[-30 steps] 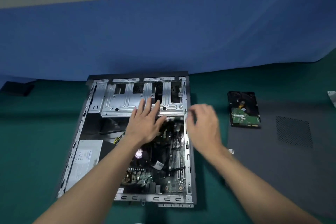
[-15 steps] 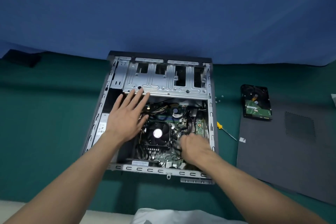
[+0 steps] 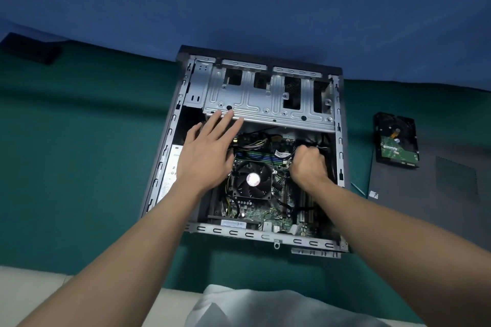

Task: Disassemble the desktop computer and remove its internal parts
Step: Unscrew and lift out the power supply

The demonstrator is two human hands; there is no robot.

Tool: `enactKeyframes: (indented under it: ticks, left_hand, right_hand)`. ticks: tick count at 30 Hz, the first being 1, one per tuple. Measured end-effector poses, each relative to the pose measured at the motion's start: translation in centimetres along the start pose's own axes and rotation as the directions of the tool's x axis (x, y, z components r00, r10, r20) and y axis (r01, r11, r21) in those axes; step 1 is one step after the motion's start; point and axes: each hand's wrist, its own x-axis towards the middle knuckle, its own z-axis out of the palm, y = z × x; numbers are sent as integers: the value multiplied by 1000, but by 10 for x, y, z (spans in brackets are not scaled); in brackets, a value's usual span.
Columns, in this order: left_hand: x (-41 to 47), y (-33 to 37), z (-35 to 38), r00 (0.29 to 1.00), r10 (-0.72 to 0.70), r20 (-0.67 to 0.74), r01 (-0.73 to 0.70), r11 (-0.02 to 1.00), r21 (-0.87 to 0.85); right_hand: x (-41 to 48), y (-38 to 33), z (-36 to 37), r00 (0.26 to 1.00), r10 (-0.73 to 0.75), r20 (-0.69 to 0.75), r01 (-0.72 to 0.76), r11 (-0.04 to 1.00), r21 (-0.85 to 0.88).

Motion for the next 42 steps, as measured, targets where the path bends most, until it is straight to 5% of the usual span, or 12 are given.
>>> enactKeyframes:
  ticks: [25, 42]
  left_hand:
    - [1, 2, -2, 999, -25, 29, 28, 995, -91]
    - [2, 1, 4, 999, -30, 13, 31, 996, -81]
  right_hand:
    - [32, 2, -18, 939, -127, 321, 181, 973, -145]
    - [6, -8, -30, 961, -219, 167, 260, 921, -290]
